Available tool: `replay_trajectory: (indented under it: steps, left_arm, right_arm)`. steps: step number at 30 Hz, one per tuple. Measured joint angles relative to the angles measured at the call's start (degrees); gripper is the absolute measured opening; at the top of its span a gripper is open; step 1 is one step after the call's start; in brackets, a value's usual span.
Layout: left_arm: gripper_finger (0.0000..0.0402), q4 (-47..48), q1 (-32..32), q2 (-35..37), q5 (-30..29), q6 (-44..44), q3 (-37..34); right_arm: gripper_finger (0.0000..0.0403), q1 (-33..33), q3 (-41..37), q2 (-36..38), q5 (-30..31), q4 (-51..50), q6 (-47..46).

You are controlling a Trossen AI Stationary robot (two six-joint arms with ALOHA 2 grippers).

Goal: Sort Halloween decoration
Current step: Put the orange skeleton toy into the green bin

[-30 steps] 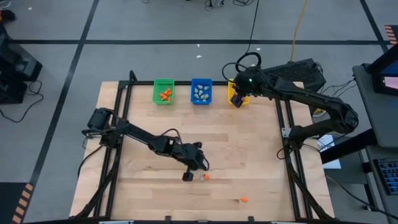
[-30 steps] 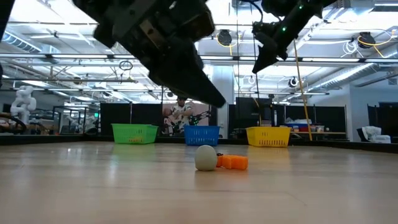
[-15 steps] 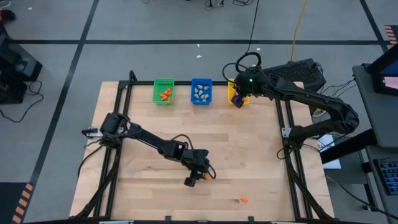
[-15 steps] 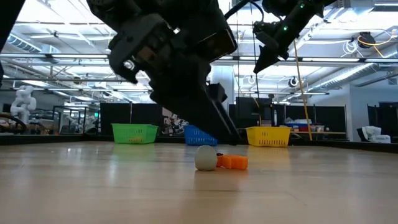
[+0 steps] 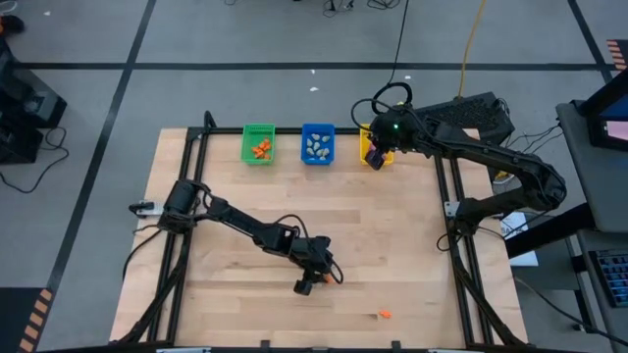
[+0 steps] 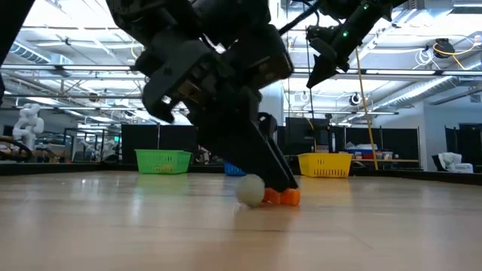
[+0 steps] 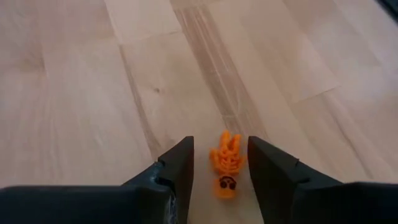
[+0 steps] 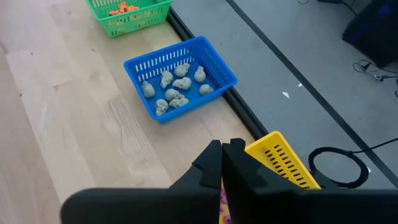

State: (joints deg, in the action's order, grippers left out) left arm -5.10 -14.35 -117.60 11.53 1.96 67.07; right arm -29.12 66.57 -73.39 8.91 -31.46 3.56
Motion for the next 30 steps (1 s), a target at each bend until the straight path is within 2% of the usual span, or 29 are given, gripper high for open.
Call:
replay_trajectory:
  steps: [9, 12, 15, 17, 19, 22, 30]
  left_arm:
    - [0.0130, 5.6, 0.1, -1.6, 0.2, 1.6, 3.4]
    - [0.0095, 6.5, 0.2, -1.6, -0.1, 2.0, 3.5]
    - [0.0038, 6.6, 0.6, -1.6, 0.2, 3.1, 3.5]
    - [0.0015, 6.6, 1.1, -1.4, 0.4, 3.4, 3.5]
    - [0.0014, 7.0, 1.4, -0.8, 0.4, 3.6, 3.5]
    - [0.0011, 8.0, 2.1, 0.8, -1.6, 4.0, 3.4]
    - [0.0004, 10.9, 3.2, 8.3, -11.6, 3.4, 2.9]
  right_arm:
    - [0.0000, 1.5, 0.0, 0.0, -0.1, 0.0, 0.3]
    - [0.0000, 2.8, 0.0, 0.0, -0.2, 0.4, 1.6]
    - [0.0000, 4.2, -1.2, 0.0, -0.7, 3.1, 5.5]
    - [0.0000, 4.5, -2.9, 0.0, -4.5, 5.6, 8.2]
    - [0.0000, 4.5, -5.0, 0.0, -9.1, 8.4, 10.3]
    - [0.0000, 4.5, -9.0, 0.0, -12.2, 14.2, 11.1]
    - [0.0000, 4.5, -18.9, 1.9, -12.1, 24.5, 10.6]
